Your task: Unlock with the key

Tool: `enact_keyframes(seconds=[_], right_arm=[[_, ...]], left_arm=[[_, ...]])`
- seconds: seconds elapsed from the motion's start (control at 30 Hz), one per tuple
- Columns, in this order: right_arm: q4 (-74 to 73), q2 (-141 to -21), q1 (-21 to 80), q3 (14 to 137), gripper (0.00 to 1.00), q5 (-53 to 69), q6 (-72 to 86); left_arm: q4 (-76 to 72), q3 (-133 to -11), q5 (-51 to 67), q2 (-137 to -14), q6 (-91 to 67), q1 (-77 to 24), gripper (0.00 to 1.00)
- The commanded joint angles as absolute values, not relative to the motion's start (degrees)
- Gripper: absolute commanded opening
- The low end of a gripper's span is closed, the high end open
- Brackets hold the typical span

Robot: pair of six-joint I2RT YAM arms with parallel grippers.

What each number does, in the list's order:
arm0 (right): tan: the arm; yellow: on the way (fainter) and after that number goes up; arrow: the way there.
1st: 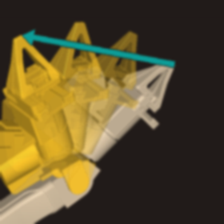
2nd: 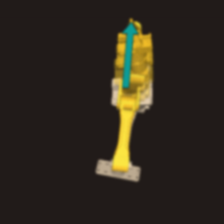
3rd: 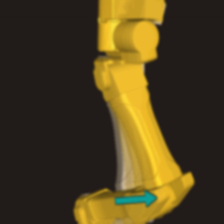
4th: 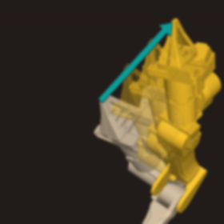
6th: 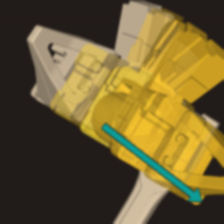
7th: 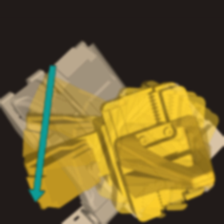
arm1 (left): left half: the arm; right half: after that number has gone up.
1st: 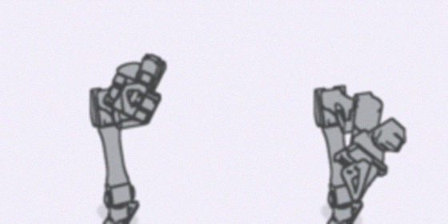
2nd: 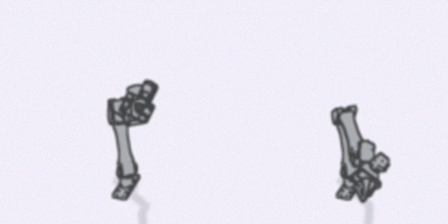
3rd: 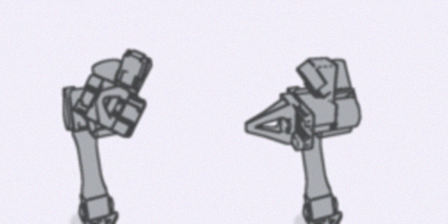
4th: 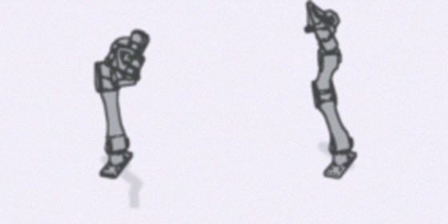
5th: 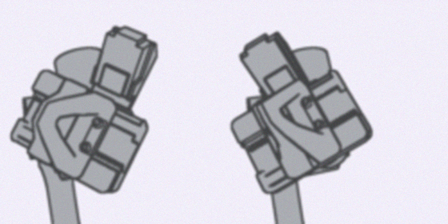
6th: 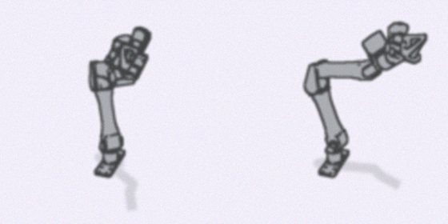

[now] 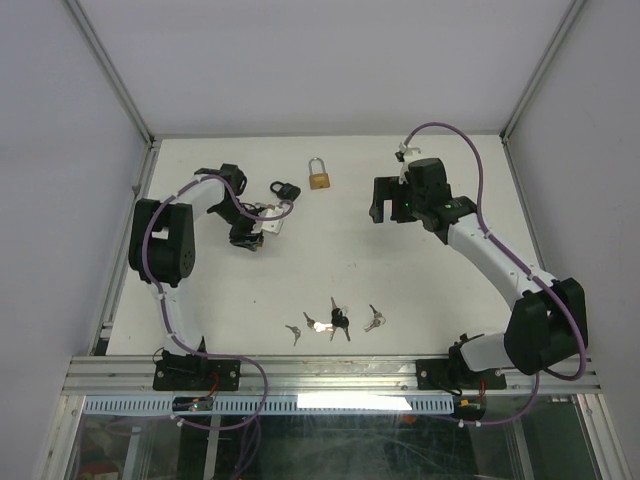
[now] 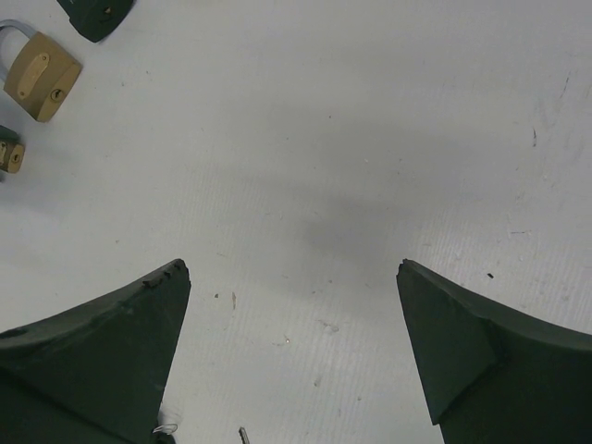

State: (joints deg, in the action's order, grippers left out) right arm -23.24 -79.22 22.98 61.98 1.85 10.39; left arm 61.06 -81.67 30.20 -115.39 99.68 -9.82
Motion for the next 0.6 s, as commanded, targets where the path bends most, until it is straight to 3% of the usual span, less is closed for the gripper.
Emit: enact_keyframes(seconds=[0.0,0.3,0.57], right_arm=[[-21.89,-76.40,23.45,61.83,0.97,0.70,9.74],[-21.91,-76.28,23.50,62.29,0.97,1.83,10.88],[-18.22,-77.78,23.74,64.67,0.95,14.29,21.75]], left_arm=[[57.32,-78.33,30.72,-113.38,100.31,-11.03,0.48],[57.31,-75.74,29.79,-110.76,103.38,-10.99,0.00],[53.74,-74.51,36.57,-100.74,102.68,-11.00,0.00]])
